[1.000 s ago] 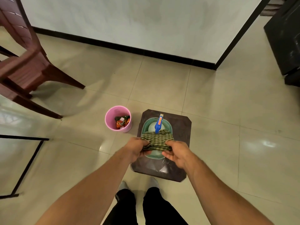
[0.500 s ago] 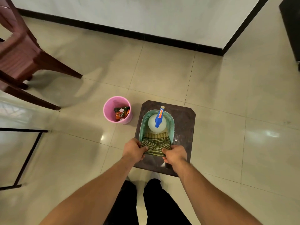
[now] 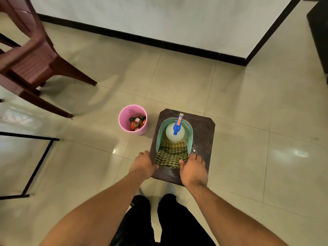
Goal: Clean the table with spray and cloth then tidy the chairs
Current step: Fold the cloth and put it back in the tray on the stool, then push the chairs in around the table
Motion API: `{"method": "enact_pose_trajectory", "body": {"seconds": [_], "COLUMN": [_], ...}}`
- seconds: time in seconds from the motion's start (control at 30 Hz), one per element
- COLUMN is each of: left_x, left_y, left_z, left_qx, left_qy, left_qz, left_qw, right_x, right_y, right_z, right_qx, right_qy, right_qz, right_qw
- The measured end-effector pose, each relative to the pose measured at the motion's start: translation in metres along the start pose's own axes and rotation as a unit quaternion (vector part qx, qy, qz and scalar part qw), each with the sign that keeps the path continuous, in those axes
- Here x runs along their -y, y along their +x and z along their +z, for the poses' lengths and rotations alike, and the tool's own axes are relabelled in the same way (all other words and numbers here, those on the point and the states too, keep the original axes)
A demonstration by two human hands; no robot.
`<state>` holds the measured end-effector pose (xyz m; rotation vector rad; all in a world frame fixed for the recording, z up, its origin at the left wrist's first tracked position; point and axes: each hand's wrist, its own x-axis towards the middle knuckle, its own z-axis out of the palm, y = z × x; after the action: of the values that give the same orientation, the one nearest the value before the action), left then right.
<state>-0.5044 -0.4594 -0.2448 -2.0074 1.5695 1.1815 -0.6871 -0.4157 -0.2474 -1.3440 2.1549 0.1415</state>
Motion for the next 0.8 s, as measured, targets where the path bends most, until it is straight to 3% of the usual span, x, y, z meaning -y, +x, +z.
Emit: {"method": "enact_pose_trajectory", "body": {"seconds": [0.07, 0.17, 0.37, 0.57, 0.63, 0.8], "left_x": [0.0, 0.009, 0.066, 0.178, 0.235, 0.337], "left_y": [-0.016, -0.045, -0.092, -0.155, -0.187, -0.241], "left_z": [-0.011, -0.026, -0.031, -0.014, -0.007, 0.013], "left_qx": [-0.037, -0.104, -0.175, -0.224, -0.249, -0.281], "left_qy": [0.042, 0.091, 0.128, 0.045, 0.006, -0.052], "left_qz": [0.047, 0.107, 0.119, 0.031, -0.015, -0.086], "left_qw": [0.997, 0.985, 0.969, 0.973, 0.968, 0.954], "right_x": [0.008, 0.027, 0.071, 0.139, 0.176, 0.245], "right_y": [-0.008, -0.024, -0.063, -0.135, -0.178, -0.265], "right_z": [-0.008, -0.018, -0.015, 0.01, 0.037, 0.098], "right_qx": [-0.042, -0.033, -0.02, 0.014, 0.01, 0.022], "right_qy": [-0.032, -0.066, -0.145, -0.22, -0.244, -0.288], "right_qz": [-0.065, -0.162, -0.317, -0.411, -0.467, -0.523], "right_qw": [0.996, 0.984, 0.937, 0.885, 0.85, 0.802]}}
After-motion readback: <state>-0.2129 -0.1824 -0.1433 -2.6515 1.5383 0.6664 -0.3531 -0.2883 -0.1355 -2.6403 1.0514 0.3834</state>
